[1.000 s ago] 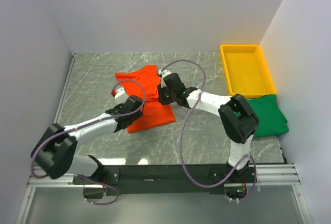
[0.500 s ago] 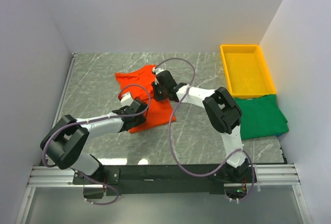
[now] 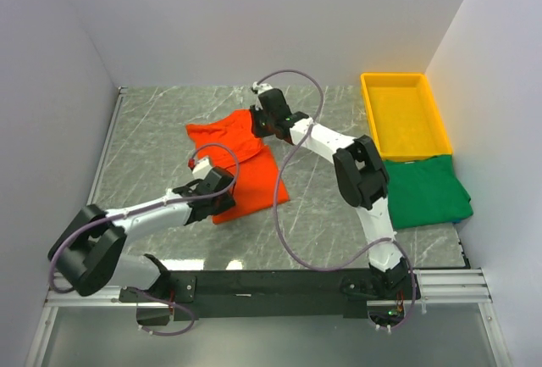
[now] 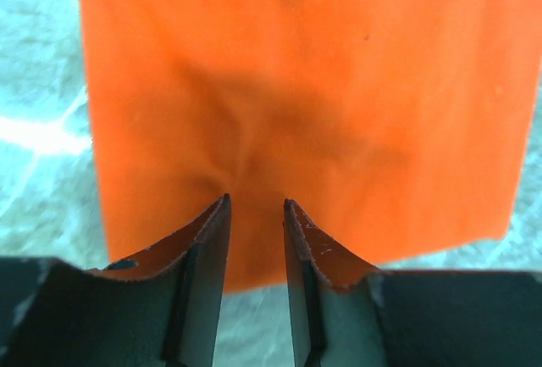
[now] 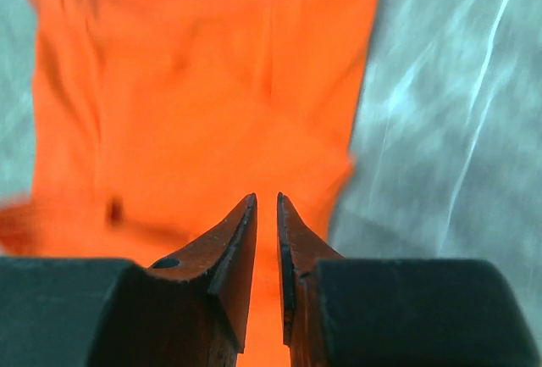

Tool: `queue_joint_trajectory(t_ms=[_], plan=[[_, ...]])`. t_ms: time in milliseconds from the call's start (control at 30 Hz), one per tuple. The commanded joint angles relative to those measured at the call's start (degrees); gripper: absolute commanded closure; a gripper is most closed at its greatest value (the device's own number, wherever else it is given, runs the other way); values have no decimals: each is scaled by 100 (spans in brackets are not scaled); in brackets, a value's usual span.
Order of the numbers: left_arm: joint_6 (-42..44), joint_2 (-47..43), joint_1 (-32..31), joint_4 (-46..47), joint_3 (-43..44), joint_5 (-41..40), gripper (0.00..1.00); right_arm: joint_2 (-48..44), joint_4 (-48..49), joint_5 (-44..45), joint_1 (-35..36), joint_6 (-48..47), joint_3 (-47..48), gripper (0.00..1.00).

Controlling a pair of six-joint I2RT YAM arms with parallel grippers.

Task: Fold and stack the t-shirts
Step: Smooth out wrinkles on the folded tshirt

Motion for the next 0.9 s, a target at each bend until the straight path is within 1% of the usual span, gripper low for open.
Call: queue_joint_trajectory(t_ms=[0,33,100,133,167,233,300,367,500,700,867], plan=[[-103,-674,-31,-311,-3,-19,62,-1021,229,-639,39,-15,-836,77],[-94,-789,-31,-355,15,-89,62,-1171,248,-790,39,-6,-1169,77],[-76,-1044,-22,-407,59,-257,62,-1470,300,-1193,57,73,-1461,77],[-85,-1106,-22,-460,94,-301,62,-1549,388,-1639,109,230,-1776,77],[-128,-1159,-22,-530,112,-344,62,-1655,493,-1835,136,301,-1927,77],[-155,-1317,-13,-522,95,-345,62,-1673,862,-2414,197,573,-2278,77],[-199,-1370,-13,-425,7,-336,62,-1524,1178,-2724,233,723,-2367,77],[-278,-1353,4,-512,-20,-327,62,-1279,1285,-3074,294,890,-2341,78],[-375,-1318,4,-654,-116,-283,63,-830,1417,-3340,338,1023,-2148,78],[-445,-1607,13,-724,-222,-257,63,-250,1137,-3235,312,900,-1551,78],[-454,-1774,22,-882,-257,-301,63,347,970,-3068,180,969,-699,78]])
